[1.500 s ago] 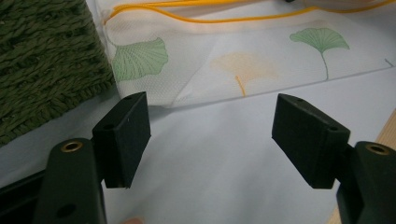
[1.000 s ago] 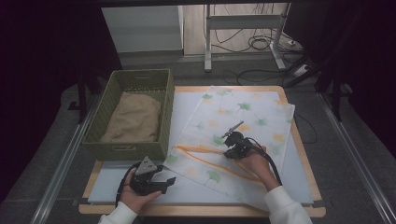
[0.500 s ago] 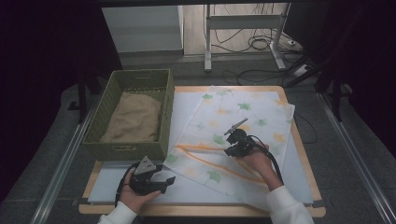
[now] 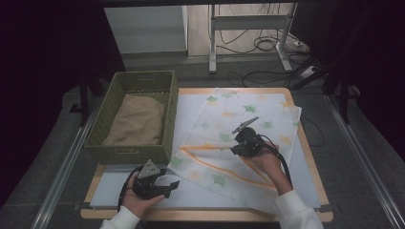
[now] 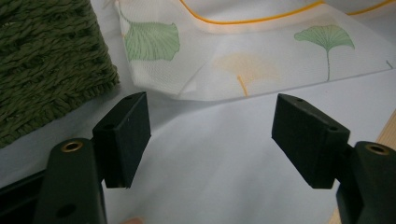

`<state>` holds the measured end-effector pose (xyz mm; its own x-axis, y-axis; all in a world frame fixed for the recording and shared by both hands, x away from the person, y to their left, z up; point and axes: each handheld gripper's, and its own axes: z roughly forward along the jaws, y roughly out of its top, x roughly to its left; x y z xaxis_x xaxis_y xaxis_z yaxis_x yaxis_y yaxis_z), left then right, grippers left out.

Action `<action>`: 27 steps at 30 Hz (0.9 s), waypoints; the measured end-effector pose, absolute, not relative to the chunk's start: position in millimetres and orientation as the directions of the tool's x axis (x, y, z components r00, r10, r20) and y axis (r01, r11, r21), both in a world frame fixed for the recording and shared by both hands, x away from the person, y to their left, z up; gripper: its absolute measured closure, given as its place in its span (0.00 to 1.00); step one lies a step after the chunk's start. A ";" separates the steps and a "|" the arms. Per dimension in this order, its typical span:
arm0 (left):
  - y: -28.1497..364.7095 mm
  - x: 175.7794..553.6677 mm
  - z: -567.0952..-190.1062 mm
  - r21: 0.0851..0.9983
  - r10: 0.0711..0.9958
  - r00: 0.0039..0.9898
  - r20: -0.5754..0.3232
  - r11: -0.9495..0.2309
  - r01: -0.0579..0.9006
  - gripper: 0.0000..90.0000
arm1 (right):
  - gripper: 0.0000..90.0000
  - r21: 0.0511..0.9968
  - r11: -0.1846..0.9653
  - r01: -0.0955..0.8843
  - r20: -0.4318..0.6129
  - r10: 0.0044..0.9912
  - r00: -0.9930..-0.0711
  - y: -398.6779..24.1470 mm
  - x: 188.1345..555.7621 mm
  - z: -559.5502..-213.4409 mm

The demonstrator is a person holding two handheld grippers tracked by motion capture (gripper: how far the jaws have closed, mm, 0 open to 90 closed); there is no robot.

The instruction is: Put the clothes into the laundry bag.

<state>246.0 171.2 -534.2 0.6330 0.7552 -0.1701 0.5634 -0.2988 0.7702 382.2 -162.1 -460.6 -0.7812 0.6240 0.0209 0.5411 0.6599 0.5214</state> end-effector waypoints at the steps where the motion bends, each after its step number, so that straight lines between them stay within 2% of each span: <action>1: 171.2 246.0 -534.2 0.770 0.755 0.633 -0.170 -0.300 0.563 0.30 | 0.96 0.527 0.657 0.539 0.023 0.623 -0.782 -162.9 382.7 -458.3; 27: 169.1 245.7 -534.7 0.765 0.750 0.641 -0.160 -0.316 0.561 0.30 | 0.96 0.588 0.646 0.487 -0.013 0.610 -0.792 -165.9 386.7 -427.6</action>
<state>245.7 169.1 -534.7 0.6415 0.7503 -0.1598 0.5607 -0.3165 0.7651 386.7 -165.9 -427.6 -0.7925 0.6098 -0.0128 0.4873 0.6456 0.5880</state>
